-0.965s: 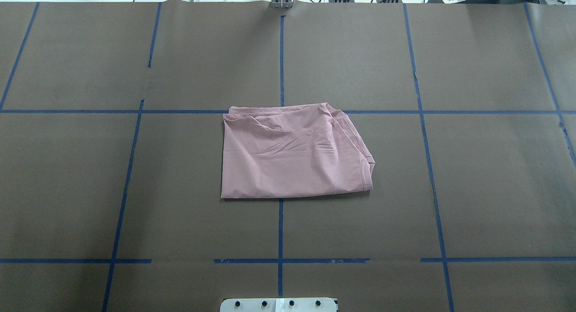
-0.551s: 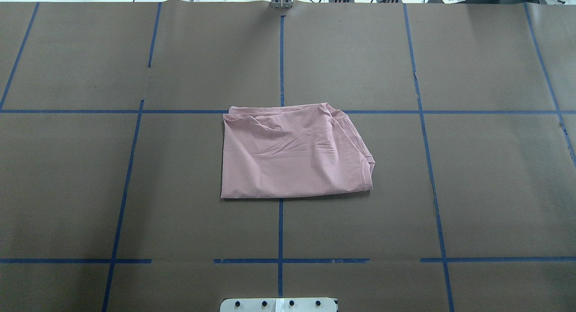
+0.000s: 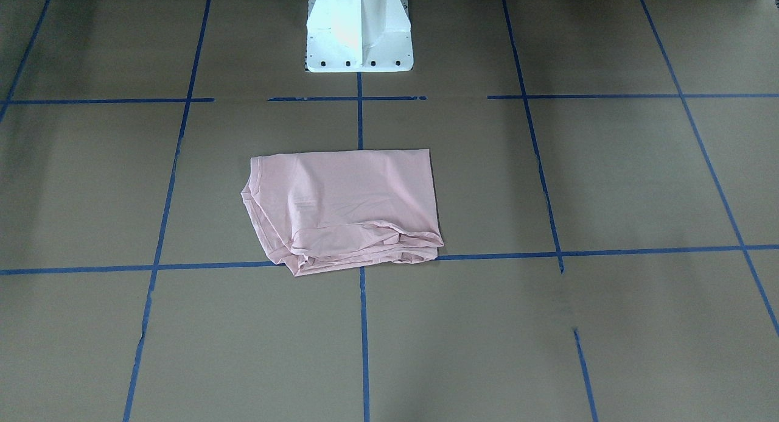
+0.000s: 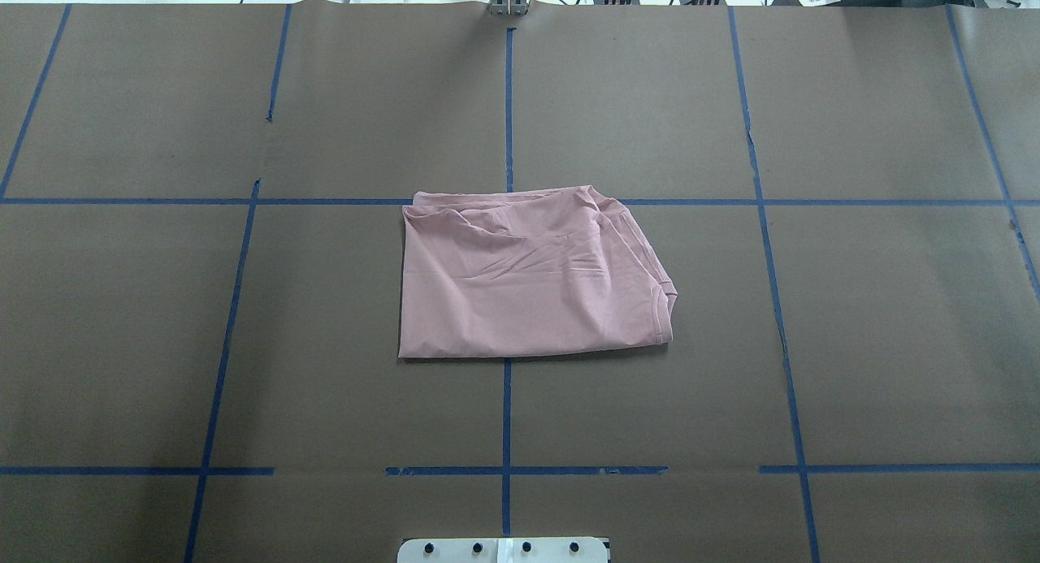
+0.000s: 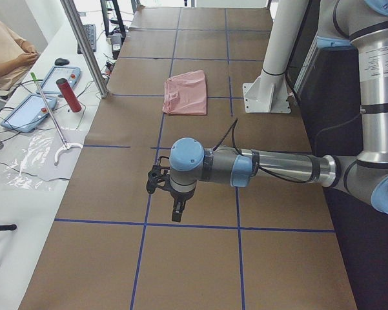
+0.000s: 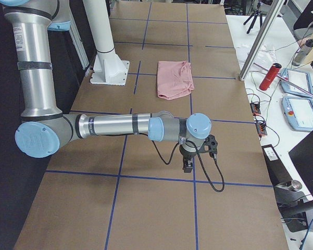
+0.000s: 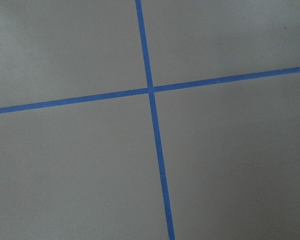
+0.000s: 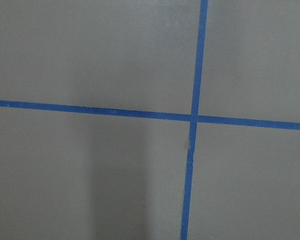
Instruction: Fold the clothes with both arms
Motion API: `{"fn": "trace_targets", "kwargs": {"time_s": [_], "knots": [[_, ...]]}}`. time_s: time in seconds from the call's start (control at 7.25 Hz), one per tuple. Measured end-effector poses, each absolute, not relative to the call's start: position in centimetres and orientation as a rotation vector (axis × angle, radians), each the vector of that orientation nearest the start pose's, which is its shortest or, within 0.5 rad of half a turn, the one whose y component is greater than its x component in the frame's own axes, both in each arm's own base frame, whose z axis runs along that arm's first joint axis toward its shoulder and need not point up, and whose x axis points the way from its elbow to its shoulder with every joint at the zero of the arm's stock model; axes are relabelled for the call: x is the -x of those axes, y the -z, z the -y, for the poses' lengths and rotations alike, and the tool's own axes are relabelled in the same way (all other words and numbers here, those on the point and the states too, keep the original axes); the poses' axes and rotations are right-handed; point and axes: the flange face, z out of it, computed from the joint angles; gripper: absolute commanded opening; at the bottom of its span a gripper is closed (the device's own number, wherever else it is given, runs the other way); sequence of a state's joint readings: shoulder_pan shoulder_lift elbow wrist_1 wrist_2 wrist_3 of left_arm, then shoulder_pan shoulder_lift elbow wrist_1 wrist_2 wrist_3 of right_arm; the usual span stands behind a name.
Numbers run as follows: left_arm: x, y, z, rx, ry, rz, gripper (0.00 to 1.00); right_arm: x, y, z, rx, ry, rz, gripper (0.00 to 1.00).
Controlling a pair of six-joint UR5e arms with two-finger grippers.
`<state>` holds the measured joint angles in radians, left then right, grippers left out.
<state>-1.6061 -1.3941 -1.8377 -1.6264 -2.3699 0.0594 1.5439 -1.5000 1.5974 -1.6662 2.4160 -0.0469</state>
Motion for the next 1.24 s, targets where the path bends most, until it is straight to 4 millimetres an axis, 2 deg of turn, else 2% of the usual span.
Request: {"fn": "trace_targets", "kwargs": {"time_s": [0.55, 0.83, 1.24], "knots": [[8.1, -59.9, 41.4, -0.148, -0.067, -0.711, 1.0, -4.5, -61.5, 52.0, -0.01, 0.069, 0.842, 1.0], [8.1, -59.1, 40.3, -0.093, -0.047, -0.711, 1.0, -4.5, -61.7, 51.8, -0.006, 0.067, 0.842, 1.0], [8.1, -58.9, 40.2, -0.085, -0.046, -0.713, 1.0, -4.5, -61.5, 51.8, -0.011, 0.07, 0.84, 1.0]]}}
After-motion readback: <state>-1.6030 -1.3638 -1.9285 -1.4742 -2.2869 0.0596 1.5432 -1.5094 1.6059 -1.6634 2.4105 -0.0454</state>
